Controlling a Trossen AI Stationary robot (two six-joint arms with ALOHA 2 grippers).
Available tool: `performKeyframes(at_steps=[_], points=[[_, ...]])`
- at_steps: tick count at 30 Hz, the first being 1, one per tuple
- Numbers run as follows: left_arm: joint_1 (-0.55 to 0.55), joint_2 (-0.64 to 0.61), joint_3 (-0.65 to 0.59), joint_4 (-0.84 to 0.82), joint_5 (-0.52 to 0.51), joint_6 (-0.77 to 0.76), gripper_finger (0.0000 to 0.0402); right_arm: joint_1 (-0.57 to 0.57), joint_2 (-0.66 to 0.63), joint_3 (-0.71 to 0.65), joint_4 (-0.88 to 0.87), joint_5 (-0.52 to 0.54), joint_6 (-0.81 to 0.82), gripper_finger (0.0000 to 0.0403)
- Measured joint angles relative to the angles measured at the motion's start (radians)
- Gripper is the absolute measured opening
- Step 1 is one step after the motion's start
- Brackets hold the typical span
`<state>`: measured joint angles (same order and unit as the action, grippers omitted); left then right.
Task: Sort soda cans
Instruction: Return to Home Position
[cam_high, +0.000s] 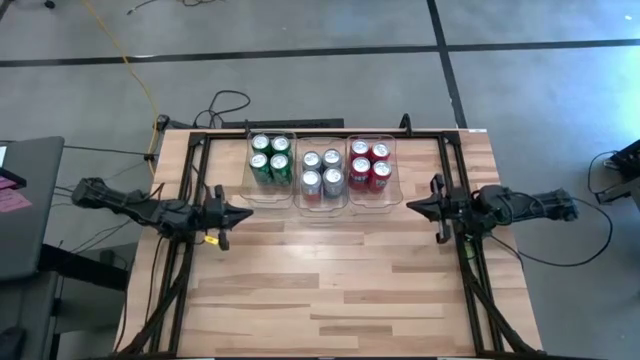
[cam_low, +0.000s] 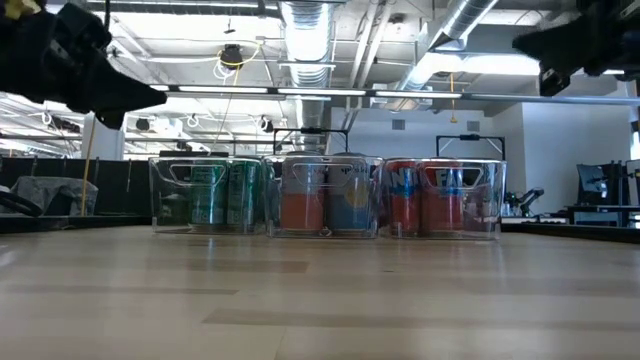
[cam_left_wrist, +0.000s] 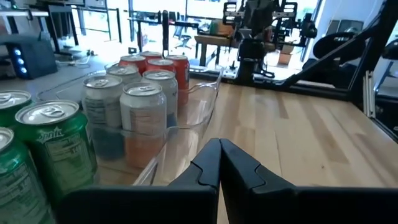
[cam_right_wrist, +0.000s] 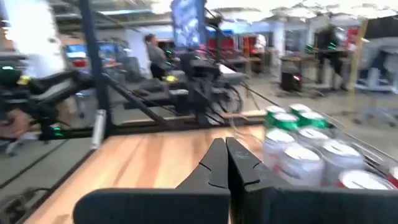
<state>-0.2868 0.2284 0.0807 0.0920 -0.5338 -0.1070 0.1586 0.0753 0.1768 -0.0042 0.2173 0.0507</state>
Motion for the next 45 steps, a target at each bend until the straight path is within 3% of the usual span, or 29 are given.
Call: performKeyframes(at_steps=[11,18,40,45], points=[[0.100,-0.149,-0.033,-0.072,0.094,-0.003,0.0000,-0.161,-0.027,0.000,-0.027,-0.189,0.057,0.0003],[0.116,-0.152,-0.034,-0.096,0.062,-0.008,0.0000,-0.213,-0.073,-0.001,-0.083,-0.259,0.091,0.0003],[0.105,-0.146,-0.036,-0.114,0.067,-0.005,0.0000,-0.212,-0.073,-0.168,0.165,-0.260,0.144,0.0003],[0.104,-0.127,-0.047,-0.100,0.124,0.009,0.0000,-0.212,-0.073,-0.169,0.158,-0.256,0.161,0.0003]])
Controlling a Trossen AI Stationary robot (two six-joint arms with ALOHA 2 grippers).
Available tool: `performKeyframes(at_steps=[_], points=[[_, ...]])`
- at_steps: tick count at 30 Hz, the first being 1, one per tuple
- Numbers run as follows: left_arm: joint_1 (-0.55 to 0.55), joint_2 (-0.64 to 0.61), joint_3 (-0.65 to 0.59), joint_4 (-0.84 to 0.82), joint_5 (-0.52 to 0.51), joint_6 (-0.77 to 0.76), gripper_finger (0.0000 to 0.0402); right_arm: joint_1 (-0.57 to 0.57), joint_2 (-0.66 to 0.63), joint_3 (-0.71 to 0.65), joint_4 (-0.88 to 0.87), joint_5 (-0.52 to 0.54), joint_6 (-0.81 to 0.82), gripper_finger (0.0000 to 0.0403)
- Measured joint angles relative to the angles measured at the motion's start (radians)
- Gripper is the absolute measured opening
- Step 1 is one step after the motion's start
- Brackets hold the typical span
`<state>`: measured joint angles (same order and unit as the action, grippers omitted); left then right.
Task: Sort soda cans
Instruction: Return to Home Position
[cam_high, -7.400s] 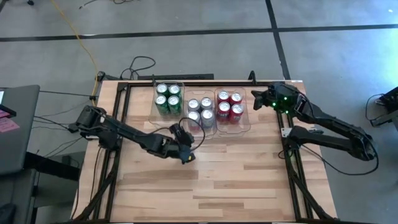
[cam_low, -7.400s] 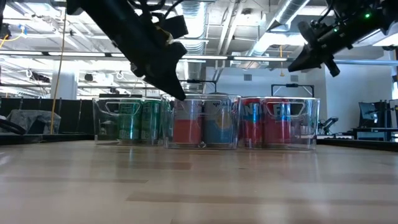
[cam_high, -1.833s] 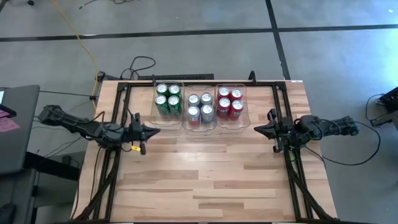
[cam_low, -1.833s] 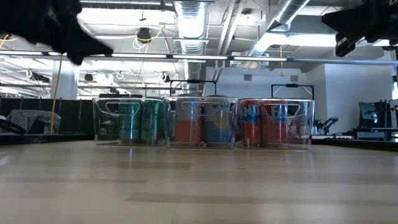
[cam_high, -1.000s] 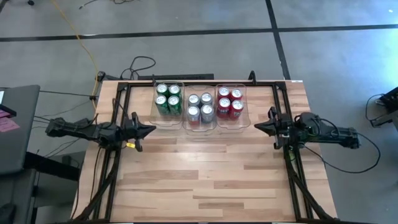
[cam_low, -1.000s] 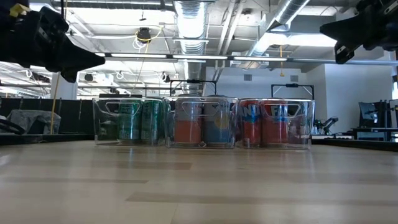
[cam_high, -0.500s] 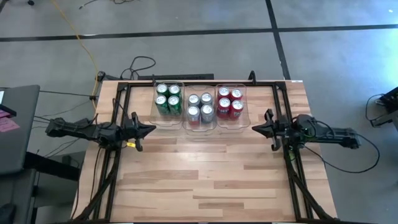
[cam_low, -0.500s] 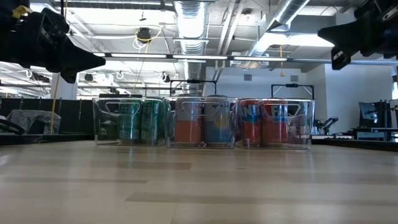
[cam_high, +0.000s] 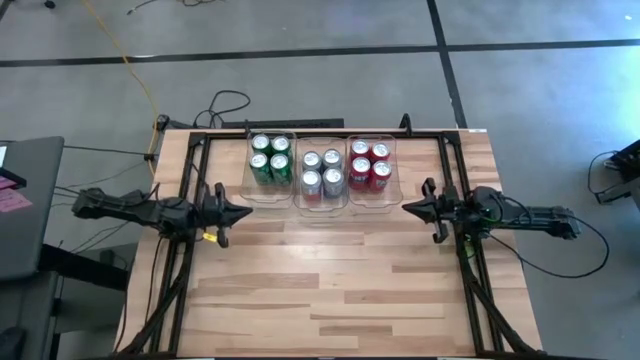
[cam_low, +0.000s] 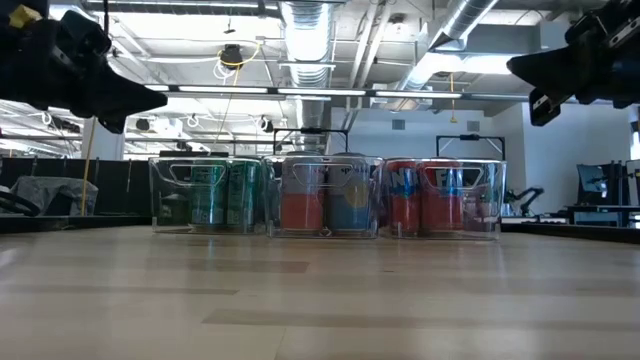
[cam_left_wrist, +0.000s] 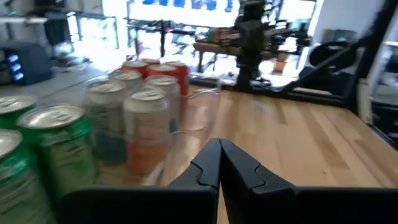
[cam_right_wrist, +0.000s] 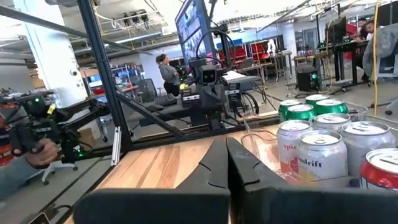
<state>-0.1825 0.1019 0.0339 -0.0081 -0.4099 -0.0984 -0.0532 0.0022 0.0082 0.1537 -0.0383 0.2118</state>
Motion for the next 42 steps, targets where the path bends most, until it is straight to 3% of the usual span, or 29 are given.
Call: performKeyframes(at_steps=[7,11,23,26,32,38,42], points=[[0.006,0.082,-0.027,0.070,0.044,0.028,0.0000,0.001,0.001,-0.001,-0.044,0.005,0.011,0.0017],[0.002,0.085,-0.027,0.080,0.045,0.018,0.0000,0.001,0.000,-0.001,-0.044,0.005,0.108,0.0030],[-0.003,-0.103,-0.027,0.081,0.085,0.136,0.0000,0.001,0.000,-0.002,-0.075,0.005,0.155,0.0034],[-0.003,-0.099,-0.027,0.112,0.084,0.163,0.0000,0.001,0.000,-0.002,-0.083,0.005,0.155,0.0034],[-0.003,-0.096,-0.028,0.122,0.110,0.096,0.0000,0.001,0.001,-0.003,-0.119,0.006,0.157,0.0034],[-0.003,-0.088,-0.028,0.086,0.090,-0.087,0.0000,0.001,0.004,-0.003,-0.126,0.007,0.157,0.0034],[-0.003,-0.087,-0.028,0.085,0.087,-0.092,0.0000,0.001,0.004,-0.003,-0.127,0.007,0.157,0.0034]])
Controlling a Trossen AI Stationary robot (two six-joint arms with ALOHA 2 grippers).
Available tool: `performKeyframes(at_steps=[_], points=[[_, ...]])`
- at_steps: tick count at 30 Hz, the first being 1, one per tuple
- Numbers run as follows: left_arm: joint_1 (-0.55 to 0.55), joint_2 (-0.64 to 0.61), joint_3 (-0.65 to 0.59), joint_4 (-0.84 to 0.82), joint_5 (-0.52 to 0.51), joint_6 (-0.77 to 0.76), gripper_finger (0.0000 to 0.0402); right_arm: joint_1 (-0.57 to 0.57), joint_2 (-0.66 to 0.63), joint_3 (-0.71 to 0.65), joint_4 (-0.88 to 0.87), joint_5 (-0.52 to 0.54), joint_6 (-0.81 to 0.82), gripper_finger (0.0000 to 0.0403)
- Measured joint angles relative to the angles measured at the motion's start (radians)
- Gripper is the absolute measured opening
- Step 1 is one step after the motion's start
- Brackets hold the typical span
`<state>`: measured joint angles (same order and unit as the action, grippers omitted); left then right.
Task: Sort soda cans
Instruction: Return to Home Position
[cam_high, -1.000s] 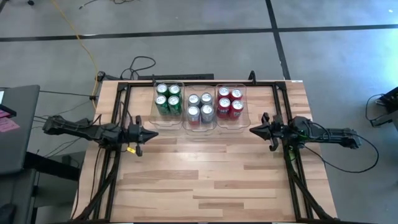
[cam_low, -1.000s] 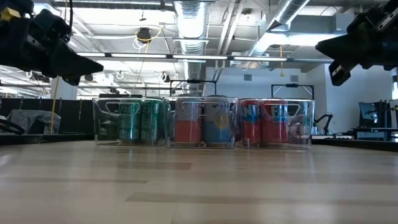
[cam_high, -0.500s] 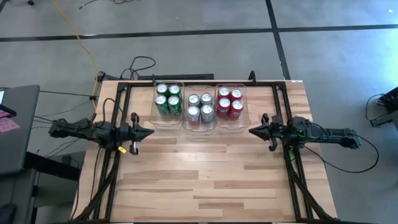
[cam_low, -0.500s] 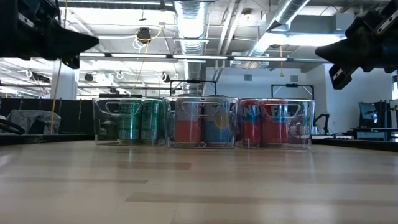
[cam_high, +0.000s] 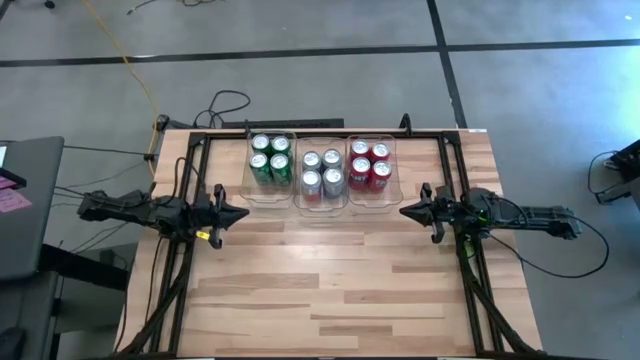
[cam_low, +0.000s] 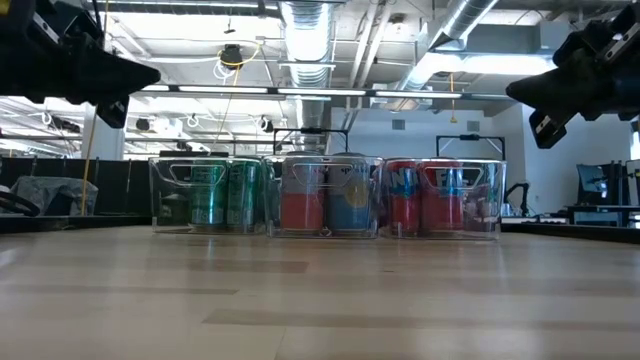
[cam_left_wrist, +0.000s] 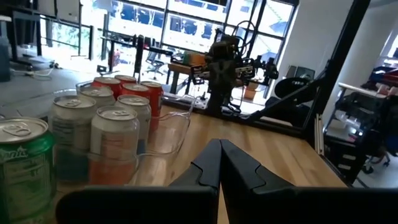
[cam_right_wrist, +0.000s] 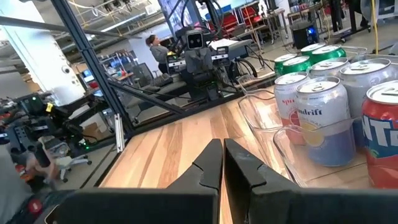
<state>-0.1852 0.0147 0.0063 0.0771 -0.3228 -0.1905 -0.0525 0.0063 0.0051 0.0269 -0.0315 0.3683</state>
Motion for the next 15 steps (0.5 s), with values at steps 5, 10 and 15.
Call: performKeyframes(at_steps=[5,10,15], points=[[0.000,0.000,0.000,0.000,-0.001,0.018,0.0000,0.000,0.000,0.000,-0.001,0.000,-0.002,0.0034],[0.000,0.000,0.000,0.000,-0.001,0.010,0.0000,0.000,0.000,-0.001,-0.002,0.000,-0.002,0.0034],[0.000,0.000,0.000,0.000,-0.001,0.010,0.0000,0.000,0.000,-0.001,-0.002,0.000,-0.002,0.0034]])
